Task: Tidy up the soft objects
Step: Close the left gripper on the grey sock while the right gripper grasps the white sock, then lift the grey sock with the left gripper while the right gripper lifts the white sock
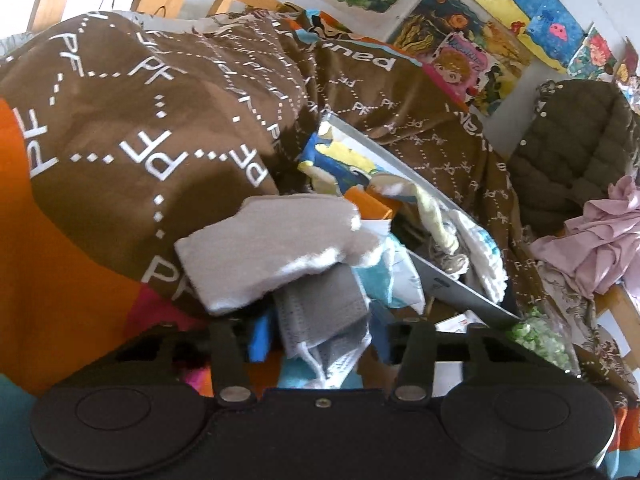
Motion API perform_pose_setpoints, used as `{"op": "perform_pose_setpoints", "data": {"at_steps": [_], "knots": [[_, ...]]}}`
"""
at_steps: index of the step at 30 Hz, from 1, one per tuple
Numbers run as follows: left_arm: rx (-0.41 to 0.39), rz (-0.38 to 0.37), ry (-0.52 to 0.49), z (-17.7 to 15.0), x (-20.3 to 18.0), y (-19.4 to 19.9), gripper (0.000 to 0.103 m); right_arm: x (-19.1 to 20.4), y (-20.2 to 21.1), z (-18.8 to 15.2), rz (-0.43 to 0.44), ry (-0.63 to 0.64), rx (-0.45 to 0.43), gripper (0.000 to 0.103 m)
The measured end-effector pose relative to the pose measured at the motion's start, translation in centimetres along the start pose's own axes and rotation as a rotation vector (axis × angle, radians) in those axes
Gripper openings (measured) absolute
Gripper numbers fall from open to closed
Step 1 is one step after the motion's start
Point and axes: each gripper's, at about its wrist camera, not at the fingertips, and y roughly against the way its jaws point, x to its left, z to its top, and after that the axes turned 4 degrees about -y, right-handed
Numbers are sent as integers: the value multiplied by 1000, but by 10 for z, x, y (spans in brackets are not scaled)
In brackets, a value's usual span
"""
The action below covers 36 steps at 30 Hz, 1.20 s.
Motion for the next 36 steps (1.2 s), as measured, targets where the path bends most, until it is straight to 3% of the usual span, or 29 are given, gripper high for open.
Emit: {"op": "perform_pose_setpoints", "data": {"at_steps": [10,14,20,36], "knots": [[-15,-21,-18,-9,-2,5,24,4,3,-2,-30,8,-30,25],[-7,-33,-28,-12,-5,11,20,9,3,-2,-37,26,-25,20],[24,-62,-81,-17,-18,24,17,14,9,-1,-43,44,-36,15],[98,-175,-81,-13,-31,59,16,14,36,6,-78,52,-136,11]]}}
